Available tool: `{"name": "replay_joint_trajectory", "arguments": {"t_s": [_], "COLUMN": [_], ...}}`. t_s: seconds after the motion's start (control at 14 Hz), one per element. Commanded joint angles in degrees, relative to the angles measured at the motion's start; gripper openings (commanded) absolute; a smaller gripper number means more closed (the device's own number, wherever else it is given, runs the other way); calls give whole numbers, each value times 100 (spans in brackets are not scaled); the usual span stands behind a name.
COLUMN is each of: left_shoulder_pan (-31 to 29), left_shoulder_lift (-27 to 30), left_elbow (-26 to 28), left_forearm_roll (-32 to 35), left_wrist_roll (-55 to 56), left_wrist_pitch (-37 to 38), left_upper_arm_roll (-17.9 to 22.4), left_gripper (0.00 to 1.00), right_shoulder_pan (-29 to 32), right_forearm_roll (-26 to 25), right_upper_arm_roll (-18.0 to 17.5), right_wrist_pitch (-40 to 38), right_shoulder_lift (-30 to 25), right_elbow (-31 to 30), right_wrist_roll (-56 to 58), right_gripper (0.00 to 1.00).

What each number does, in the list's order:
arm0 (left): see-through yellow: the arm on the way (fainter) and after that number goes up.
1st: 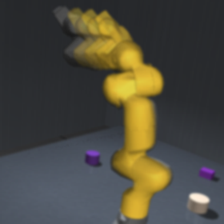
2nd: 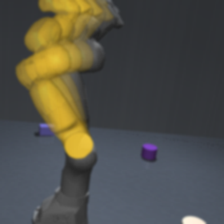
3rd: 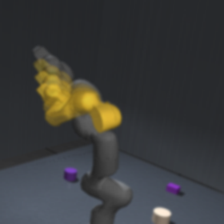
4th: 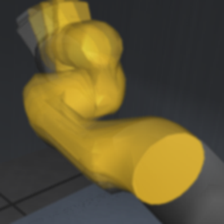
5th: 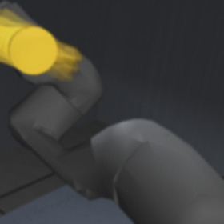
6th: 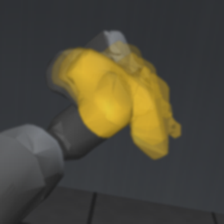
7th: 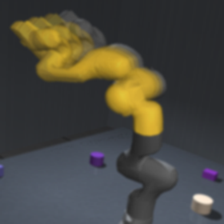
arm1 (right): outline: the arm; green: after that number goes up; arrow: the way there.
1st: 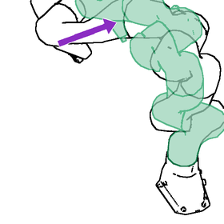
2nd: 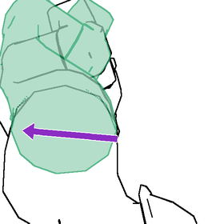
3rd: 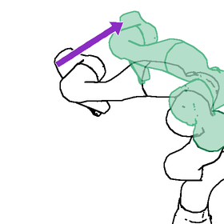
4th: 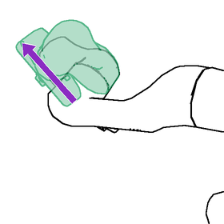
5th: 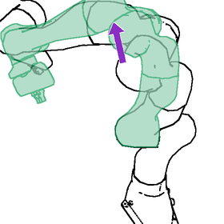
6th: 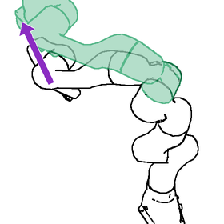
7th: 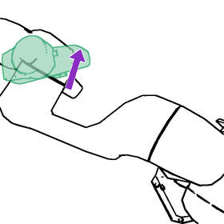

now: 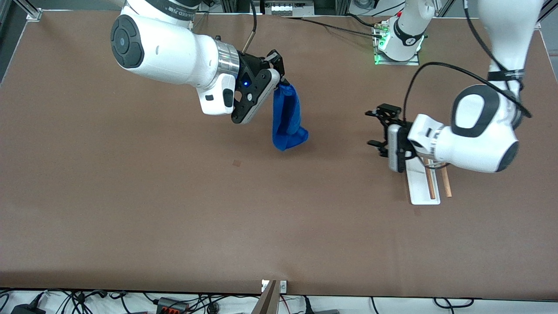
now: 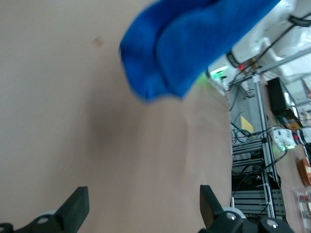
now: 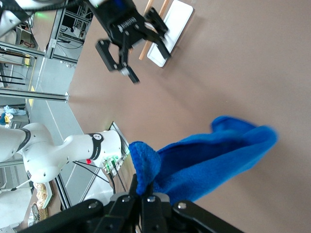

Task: Pass towel and hang on rack
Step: 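Grasp the towel with the left gripper beside the right gripper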

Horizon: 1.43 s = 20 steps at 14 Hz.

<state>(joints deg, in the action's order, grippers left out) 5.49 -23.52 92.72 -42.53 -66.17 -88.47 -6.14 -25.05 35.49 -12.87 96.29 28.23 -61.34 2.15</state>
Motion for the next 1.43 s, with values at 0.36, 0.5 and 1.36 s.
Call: {"name": "replay_joint_trajectory", "arguments": {"t_s": [0.36, 0.5, 1.36], "left_shoulder_pan": [690, 673, 752], "left_shoulder_lift": [496, 638, 585], "left_elbow": [525, 834, 1389], "left_forearm_roll": [-396, -405, -405], "left_wrist_roll": [-792, -818, -818], "left_wrist_pitch": [-1803, -2199, -3502], "left_upper_arm_roll": [-651, -932, -1645], "left_gripper": [98, 98, 93], "right_shoulder_pan": [9, 0, -52], "right_forearm_roll": [90, 90, 81], "right_upper_arm_roll": [-66, -66, -66], "right_wrist_pitch": [39, 39, 127], "right_shoulder_lift": [25, 25, 25], "right_elbow": [78, 78, 78], "right_wrist_roll": [102, 101, 110], "right_gripper": [0, 0, 0]}}
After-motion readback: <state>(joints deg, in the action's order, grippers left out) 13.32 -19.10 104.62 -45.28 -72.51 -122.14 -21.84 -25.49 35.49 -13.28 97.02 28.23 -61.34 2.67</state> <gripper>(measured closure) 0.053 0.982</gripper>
